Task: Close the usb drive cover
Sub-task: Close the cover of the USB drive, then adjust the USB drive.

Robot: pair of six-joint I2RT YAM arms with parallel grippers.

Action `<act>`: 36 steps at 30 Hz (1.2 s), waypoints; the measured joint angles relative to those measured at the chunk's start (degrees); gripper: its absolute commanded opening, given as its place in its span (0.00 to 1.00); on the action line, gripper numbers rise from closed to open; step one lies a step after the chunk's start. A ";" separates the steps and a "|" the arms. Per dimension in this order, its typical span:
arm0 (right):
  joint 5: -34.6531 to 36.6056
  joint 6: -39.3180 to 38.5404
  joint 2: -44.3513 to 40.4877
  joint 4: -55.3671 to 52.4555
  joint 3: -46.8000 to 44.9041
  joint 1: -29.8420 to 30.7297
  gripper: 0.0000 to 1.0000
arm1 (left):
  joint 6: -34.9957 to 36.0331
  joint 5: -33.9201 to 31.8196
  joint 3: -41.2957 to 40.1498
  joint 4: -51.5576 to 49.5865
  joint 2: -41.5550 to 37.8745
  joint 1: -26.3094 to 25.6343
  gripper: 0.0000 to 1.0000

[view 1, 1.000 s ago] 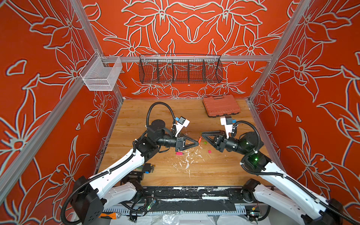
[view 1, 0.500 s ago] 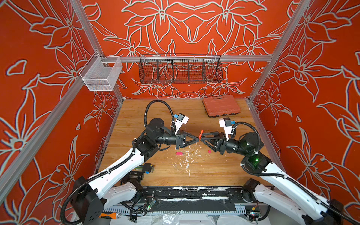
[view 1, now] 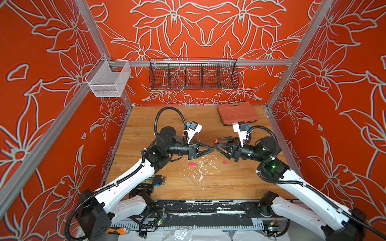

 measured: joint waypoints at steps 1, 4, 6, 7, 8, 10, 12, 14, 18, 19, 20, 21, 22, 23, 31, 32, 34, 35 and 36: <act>-0.20 -0.13 0.44 0.02 0.28 0.00 0.43 | 0.09 0.00 -0.02 -0.02 -0.02 0.00 0.00; -0.59 -0.28 1.16 0.13 0.50 0.00 0.39 | 0.24 0.00 -0.20 -0.02 -0.15 0.00 0.00; -0.61 -0.42 1.40 0.15 0.50 0.00 0.34 | 0.33 0.04 -0.31 0.00 -0.28 0.00 0.00; -0.61 -0.55 1.49 0.22 0.50 0.00 0.31 | 0.37 0.02 -0.33 0.00 -0.33 0.00 0.00; -0.59 -0.48 1.57 0.24 0.50 0.00 0.28 | 0.37 0.04 -0.33 0.00 -0.42 0.00 0.00; -0.57 -0.61 1.62 0.26 0.50 0.00 0.18 | 0.46 0.20 -0.33 0.02 -0.44 0.00 0.00; -0.52 0.68 1.62 0.13 0.59 0.00 0.11 | 1.25 0.33 -0.33 0.02 -0.42 0.00 0.00; -0.44 0.55 1.66 0.02 0.72 0.00 0.09 | 1.60 0.35 -0.33 -0.04 -0.42 0.00 0.15; -0.11 0.07 2.01 -0.52 1.03 0.00 0.06 | 1.92 0.22 -0.26 -1.29 -0.31 0.04 0.31; -0.09 -0.09 2.14 -0.66 1.07 0.00 0.05 | 2.08 0.22 -0.22 -1.79 -0.24 0.04 0.31; -0.07 -0.31 2.29 -0.76 1.11 0.00 0.04 | 2.14 0.22 -0.17 -2.25 -0.15 0.04 0.31; -0.07 -0.48 2.45 -0.94 1.11 0.00 0.04 | 2.19 0.22 -0.15 -2.51 -0.09 0.04 0.31; -0.07 -0.66 2.62 -1.07 1.11 0.00 0.04 | 2.25 0.22 -0.15 -2.75 0.00 0.04 0.31; -0.07 -0.72 2.86 -1.14 1.11 0.00 0.04 | 2.29 0.24 -0.13 -3.04 0.07 0.04 0.31; 0.46 -1.03 3.91 -1.16 1.11 0.26 0.04 | 2.67 0.24 0.96 -4.79 1.05 0.04 0.30; 0.52 -1.05 3.91 -1.16 1.11 0.28 0.04 | 2.73 0.22 1.11 -4.81 1.16 0.04 0.29; 0.52 -1.05 3.89 -1.16 1.11 0.37 0.04 | 2.75 0.24 1.14 -4.79 1.36 0.04 0.29; 0.55 -1.07 3.89 -1.18 1.11 0.37 0.04 | 2.75 0.24 1.14 -4.76 1.49 0.04 0.28; 0.55 -1.09 3.89 -1.18 1.11 0.44 0.04 | 2.78 0.24 1.14 -4.76 1.62 0.04 0.26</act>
